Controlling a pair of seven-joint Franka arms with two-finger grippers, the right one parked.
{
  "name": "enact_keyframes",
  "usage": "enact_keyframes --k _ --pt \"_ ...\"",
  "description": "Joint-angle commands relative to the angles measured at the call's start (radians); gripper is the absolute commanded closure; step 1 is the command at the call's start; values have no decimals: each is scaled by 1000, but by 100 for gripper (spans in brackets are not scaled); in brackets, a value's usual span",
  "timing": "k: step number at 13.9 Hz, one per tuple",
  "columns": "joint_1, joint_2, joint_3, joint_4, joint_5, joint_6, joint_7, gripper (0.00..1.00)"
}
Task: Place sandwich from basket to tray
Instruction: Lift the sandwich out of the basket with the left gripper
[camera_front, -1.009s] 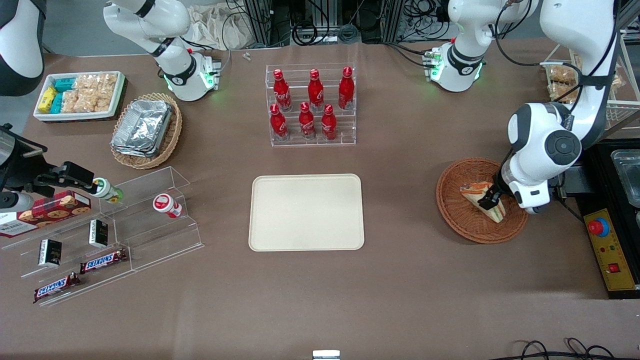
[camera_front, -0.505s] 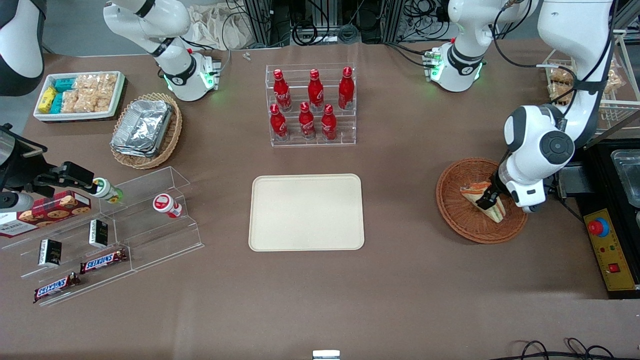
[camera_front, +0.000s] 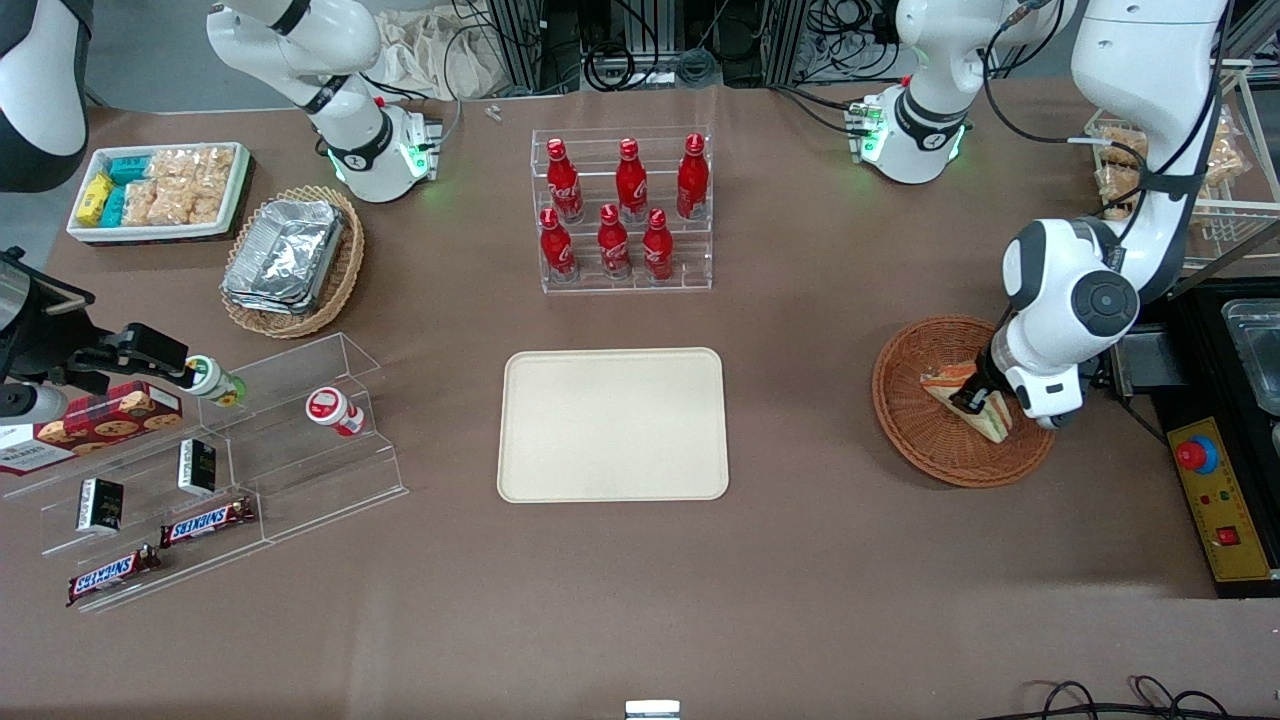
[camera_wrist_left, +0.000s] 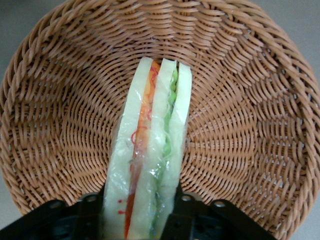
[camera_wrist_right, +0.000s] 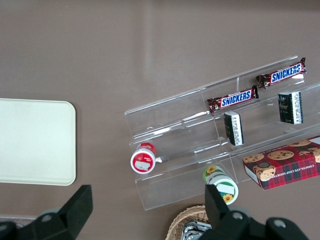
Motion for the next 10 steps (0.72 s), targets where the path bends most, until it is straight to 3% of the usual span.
enact_keyframes --k 1,3,6,10 --pt "-2 -30 -8 2 28 25 -40 100" --pt "-7 -50 -17 121 32 -185 -37 100" --pt "-12 -42 -55 410 30 -591 12 100" --pt "-13 -41 -94 732 13 -929 190 100"
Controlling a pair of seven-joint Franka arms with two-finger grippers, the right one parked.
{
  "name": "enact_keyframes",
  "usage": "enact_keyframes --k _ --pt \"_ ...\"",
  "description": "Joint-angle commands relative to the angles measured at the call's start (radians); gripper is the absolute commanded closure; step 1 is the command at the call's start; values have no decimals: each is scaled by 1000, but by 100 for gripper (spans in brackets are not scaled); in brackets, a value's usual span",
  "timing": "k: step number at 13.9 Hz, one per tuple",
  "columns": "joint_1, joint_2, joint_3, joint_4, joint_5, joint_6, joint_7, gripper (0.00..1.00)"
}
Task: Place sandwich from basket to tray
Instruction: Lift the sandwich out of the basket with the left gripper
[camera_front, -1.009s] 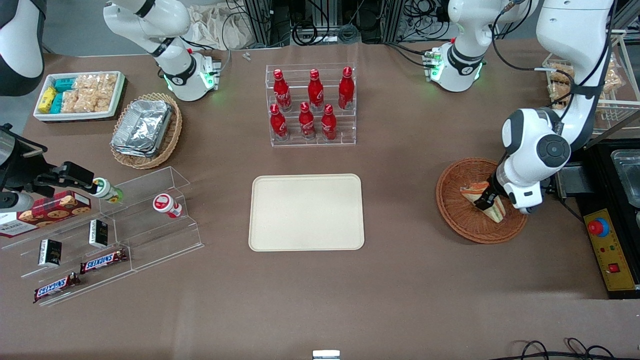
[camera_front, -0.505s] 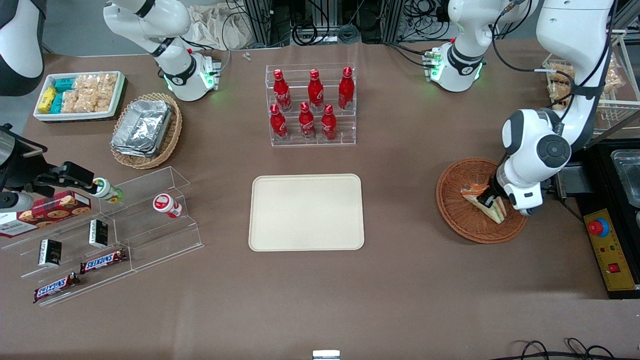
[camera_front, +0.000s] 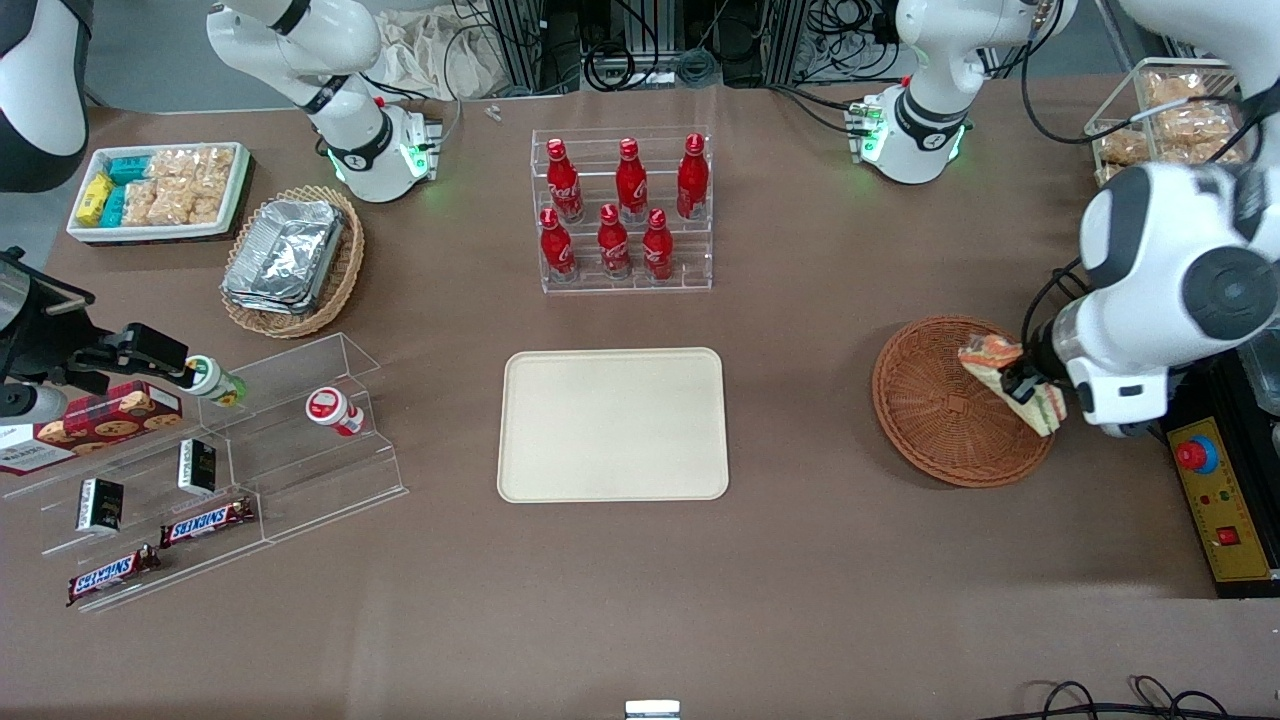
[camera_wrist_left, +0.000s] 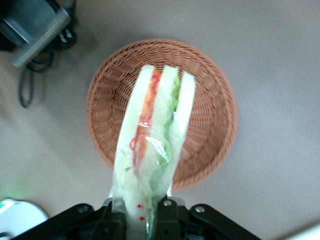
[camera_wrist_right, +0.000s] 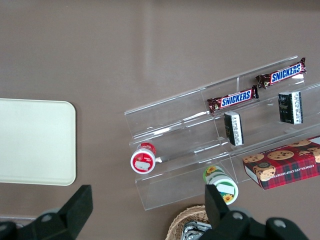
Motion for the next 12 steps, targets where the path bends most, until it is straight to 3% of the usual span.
enact_keyframes --k 1,4,7,12 --pt "0 28 -47 218 -2 -178 146 100" --pt "1 43 -194 306 -10 -207 295 100" --pt "-22 100 -303 295 -107 -166 294 100" --pt "-219 330 -322 232 -70 187 210 100"
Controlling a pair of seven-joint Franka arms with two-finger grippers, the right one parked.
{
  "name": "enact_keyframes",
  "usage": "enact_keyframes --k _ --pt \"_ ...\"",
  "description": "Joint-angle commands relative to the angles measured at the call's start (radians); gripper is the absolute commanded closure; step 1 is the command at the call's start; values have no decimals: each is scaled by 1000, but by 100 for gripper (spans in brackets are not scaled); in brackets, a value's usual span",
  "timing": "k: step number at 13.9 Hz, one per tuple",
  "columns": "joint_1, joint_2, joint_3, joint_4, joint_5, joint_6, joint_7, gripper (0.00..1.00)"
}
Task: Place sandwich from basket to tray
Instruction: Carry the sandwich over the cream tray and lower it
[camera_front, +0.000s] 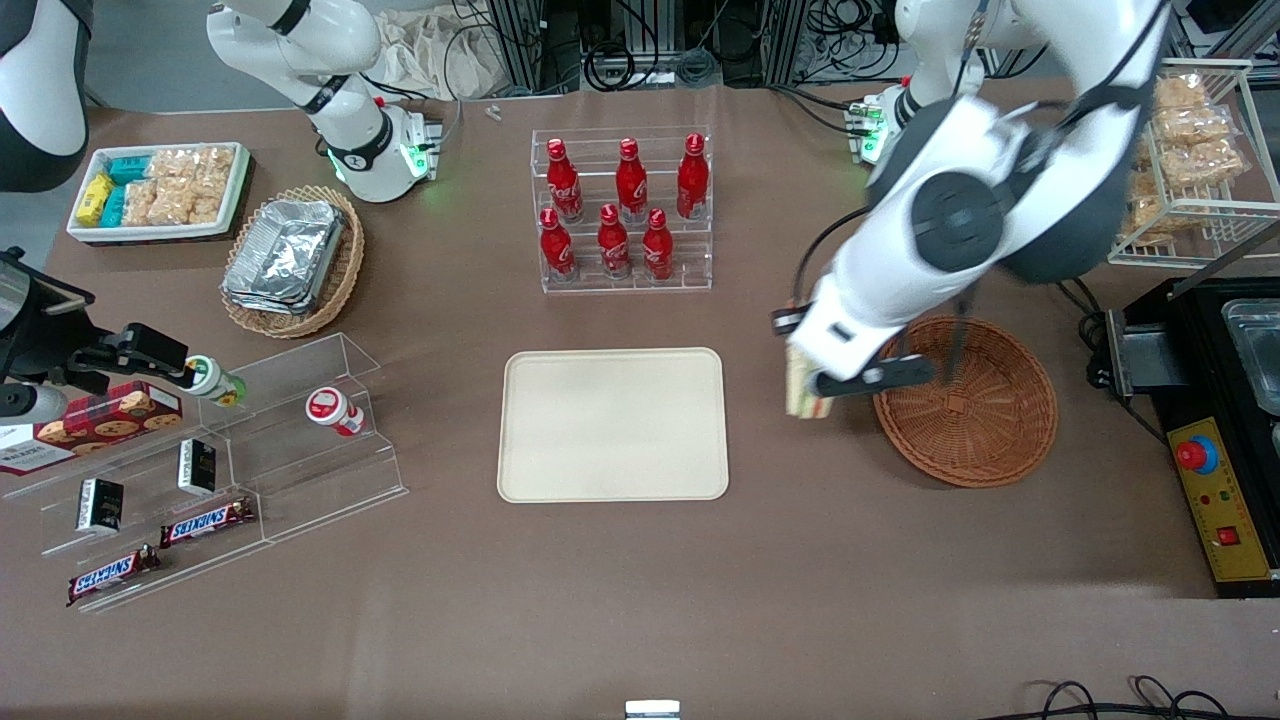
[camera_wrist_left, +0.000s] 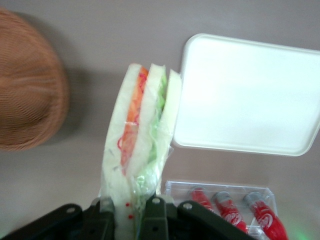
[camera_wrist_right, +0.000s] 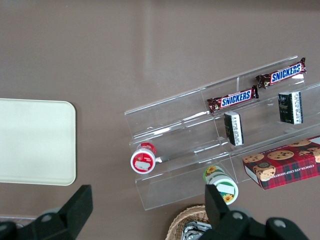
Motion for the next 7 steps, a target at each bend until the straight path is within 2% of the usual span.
enact_keyframes --k 1,4,7 --pt "-79 155 4 13 52 173 -71 100" --pt "-133 301 4 22 169 307 -148 100" --pt "-145 363 4 24 205 361 -157 100"
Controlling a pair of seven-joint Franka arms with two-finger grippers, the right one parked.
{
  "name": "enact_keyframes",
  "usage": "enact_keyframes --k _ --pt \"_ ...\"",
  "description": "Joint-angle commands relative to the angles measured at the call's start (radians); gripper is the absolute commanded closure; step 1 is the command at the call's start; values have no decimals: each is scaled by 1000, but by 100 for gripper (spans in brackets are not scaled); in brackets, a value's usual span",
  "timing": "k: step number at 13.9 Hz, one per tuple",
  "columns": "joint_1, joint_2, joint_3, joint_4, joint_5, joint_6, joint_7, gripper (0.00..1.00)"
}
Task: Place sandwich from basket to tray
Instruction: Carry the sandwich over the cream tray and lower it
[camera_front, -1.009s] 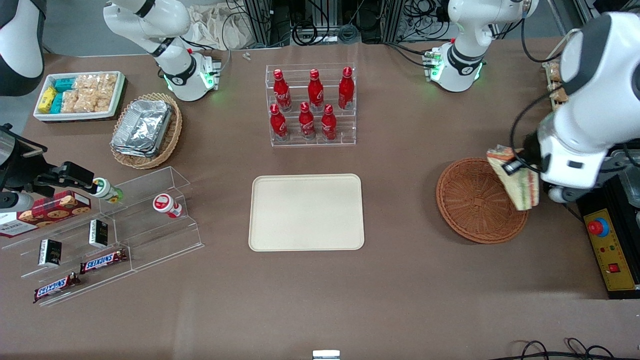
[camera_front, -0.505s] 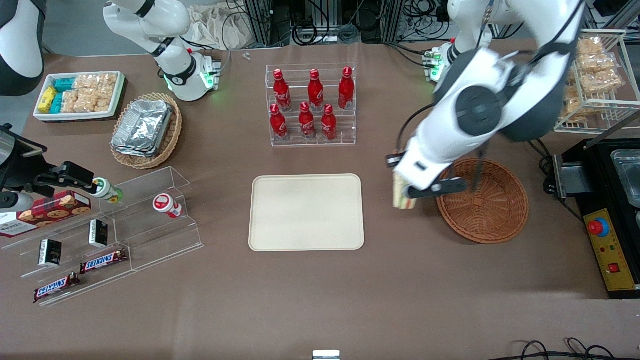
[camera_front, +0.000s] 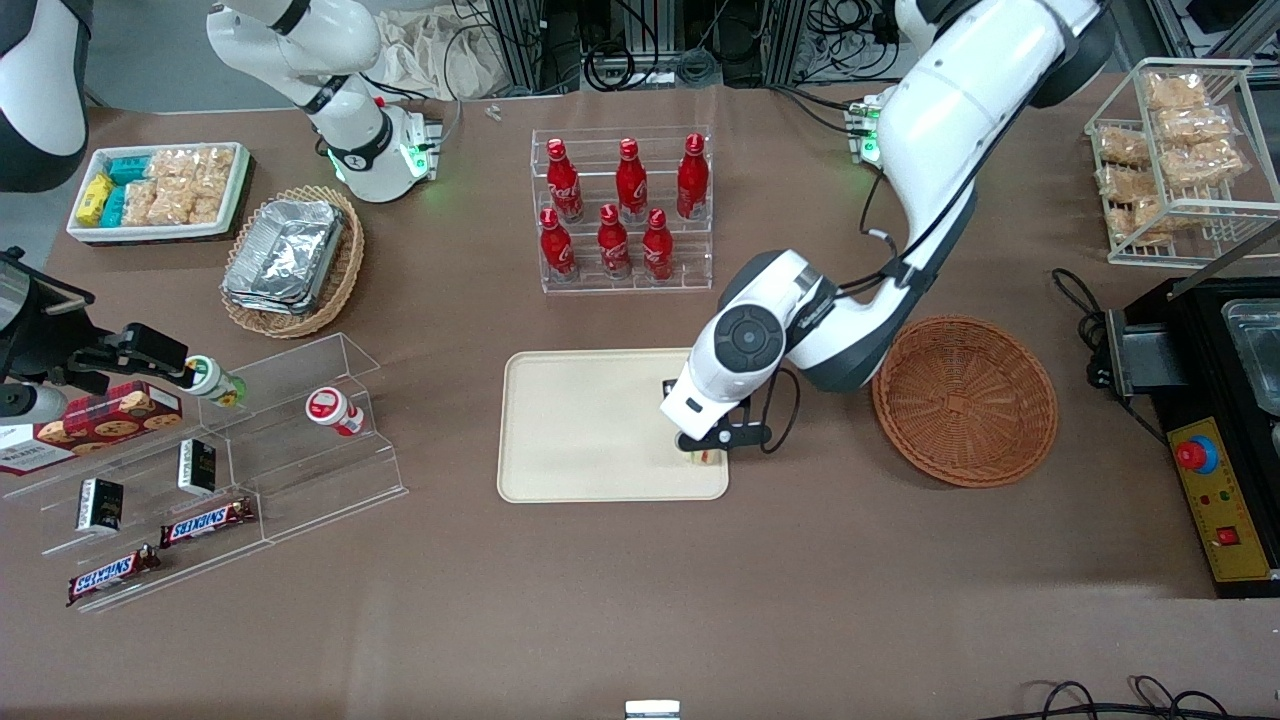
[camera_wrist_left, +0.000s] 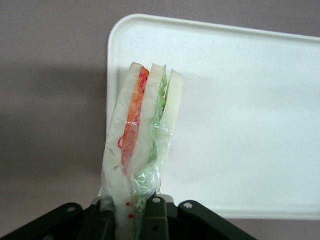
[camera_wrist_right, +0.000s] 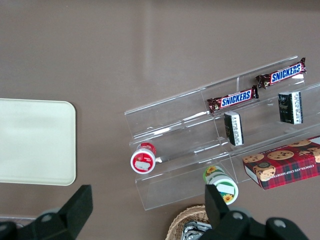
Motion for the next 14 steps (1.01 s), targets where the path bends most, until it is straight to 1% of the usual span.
enact_keyframes --k 1,4,5,6,7,8,9,10,11,14 --pt "-20 32 4 45 29 8 -20 100" --pt "-19 40 7 47 29 8 -20 100" --pt "-19 42 7 47 29 9 -21 97" --pt "-19 42 8 47 30 9 -21 82" --pt "-19 42 10 47 30 9 -23 77" --pt "-20 45 10 47 33 9 -23 55" --pt "-20 48 10 47 50 9 -24 29" --pt "-20 51 10 47 67 9 -38 0" --pt "-20 51 8 47 84 9 -53 0" --pt "-20 51 8 47 89 9 -57 0"
